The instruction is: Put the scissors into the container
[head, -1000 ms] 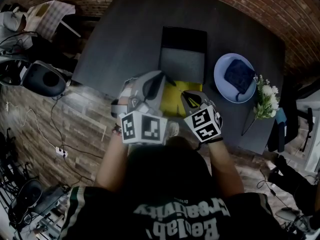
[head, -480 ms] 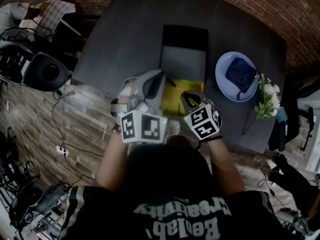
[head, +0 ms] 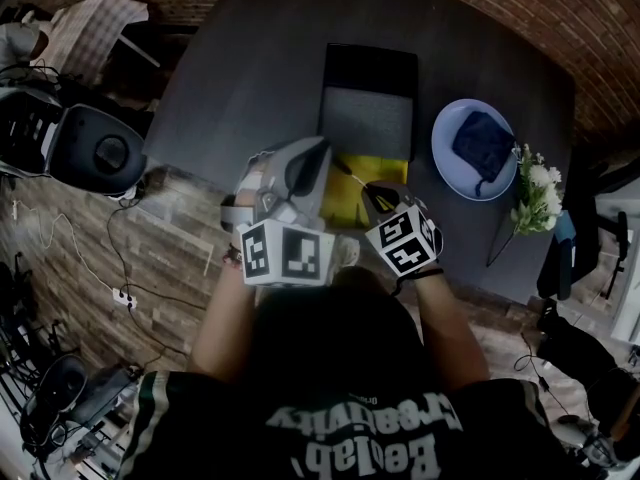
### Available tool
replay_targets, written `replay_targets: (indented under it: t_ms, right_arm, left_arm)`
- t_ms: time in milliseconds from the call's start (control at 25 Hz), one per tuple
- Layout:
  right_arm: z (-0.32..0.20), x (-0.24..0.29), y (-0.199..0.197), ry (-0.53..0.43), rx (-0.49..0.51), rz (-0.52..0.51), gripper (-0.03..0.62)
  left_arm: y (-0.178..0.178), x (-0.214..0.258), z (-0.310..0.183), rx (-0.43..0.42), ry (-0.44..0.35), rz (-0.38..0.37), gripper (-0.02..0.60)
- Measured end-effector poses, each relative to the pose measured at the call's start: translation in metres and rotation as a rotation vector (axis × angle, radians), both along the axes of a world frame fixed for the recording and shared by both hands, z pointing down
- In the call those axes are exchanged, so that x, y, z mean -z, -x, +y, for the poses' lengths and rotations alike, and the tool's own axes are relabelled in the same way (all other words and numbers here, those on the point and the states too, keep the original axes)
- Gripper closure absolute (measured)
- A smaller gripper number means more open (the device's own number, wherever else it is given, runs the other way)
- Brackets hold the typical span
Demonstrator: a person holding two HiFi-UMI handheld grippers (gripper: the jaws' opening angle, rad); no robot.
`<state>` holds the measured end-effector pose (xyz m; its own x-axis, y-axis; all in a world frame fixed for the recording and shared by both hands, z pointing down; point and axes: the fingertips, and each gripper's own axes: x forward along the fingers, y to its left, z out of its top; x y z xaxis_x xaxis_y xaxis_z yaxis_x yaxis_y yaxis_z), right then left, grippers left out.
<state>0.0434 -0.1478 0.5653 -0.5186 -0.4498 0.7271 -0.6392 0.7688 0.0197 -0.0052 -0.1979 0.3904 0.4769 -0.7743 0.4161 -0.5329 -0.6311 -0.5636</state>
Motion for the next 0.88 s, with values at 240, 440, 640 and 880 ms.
replay_targets:
  t_ms: [240, 440, 640, 880]
  right_arm:
    - [0.003, -0.009, 0.000, 0.023, 0.008, 0.021, 0.572]
    - [0.004, -0.015, 0.000, 0.034, 0.009, 0.033, 0.572]
    - [0.005, -0.019, 0.000, 0.041, 0.007, 0.045, 0.572]
    - [0.006, -0.023, 0.001, 0.050, 0.008, 0.054, 0.572]
  left_arm:
    - [0.001, -0.002, 0.000, 0.003, 0.007, -0.002, 0.578]
    - [0.002, -0.006, 0.000, 0.004, 0.012, -0.005, 0.578]
    - [0.003, -0.006, 0.001, 0.004, 0.012, 0.000, 0.578]
    - [0.005, -0.006, 0.001, 0.006, 0.010, 0.004, 0.578]
